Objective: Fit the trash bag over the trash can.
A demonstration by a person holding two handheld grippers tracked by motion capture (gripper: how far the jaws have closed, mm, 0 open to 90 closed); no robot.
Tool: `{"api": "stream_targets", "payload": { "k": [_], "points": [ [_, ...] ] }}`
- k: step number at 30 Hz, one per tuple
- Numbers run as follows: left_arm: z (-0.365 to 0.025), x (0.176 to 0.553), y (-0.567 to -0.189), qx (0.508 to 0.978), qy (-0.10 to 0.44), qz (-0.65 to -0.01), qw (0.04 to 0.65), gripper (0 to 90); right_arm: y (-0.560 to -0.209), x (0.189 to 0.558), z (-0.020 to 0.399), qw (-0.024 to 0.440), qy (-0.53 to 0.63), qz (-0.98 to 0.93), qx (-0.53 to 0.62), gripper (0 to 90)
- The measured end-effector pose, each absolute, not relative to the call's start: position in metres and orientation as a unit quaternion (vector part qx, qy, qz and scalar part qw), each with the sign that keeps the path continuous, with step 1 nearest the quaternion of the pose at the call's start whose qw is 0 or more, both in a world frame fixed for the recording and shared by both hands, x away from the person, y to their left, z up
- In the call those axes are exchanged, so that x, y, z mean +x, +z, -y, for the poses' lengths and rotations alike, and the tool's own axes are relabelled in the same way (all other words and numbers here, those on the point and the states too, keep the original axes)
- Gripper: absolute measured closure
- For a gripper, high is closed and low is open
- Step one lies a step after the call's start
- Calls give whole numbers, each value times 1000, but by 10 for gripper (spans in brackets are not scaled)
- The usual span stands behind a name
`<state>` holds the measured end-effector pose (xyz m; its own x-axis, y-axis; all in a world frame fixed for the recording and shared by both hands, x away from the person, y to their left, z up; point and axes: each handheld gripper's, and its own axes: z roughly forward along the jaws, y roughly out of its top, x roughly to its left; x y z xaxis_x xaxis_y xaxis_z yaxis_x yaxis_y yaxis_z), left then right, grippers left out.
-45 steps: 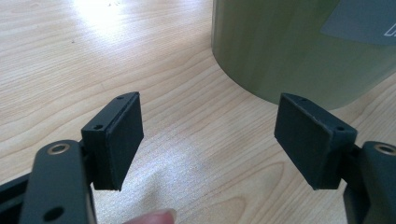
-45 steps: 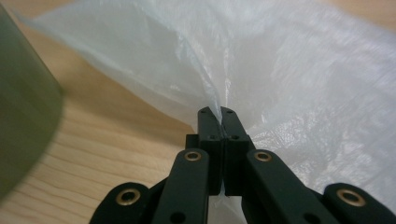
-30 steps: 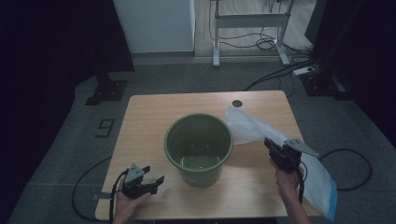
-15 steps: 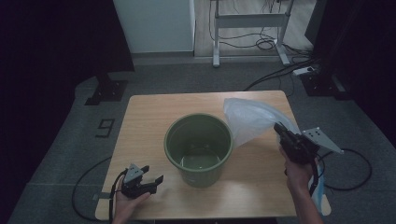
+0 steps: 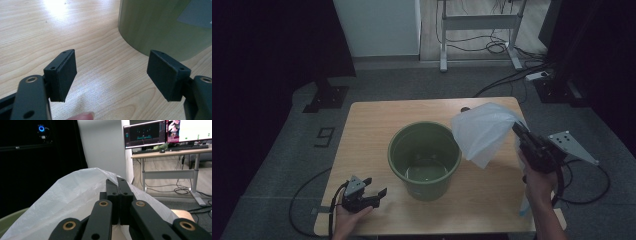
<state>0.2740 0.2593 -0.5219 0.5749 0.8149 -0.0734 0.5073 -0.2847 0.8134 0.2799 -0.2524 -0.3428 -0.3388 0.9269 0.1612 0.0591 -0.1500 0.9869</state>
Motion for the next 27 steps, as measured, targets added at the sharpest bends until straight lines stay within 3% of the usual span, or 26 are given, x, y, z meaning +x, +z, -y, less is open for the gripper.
{"api": "stream_targets", "payload": {
  "k": [12,19,27],
  "points": [
    [-259,274,-523,782,180,-423,421,233,-313,267,245,359,640,-533,421,891],
    [-259,274,-522,781,180,-423,423,232,-296,263,219,350,657,-540,392,891],
    [-262,274,-521,778,181,-425,425,232,-308,263,178,334,644,-584,363,890]
  ]
}}
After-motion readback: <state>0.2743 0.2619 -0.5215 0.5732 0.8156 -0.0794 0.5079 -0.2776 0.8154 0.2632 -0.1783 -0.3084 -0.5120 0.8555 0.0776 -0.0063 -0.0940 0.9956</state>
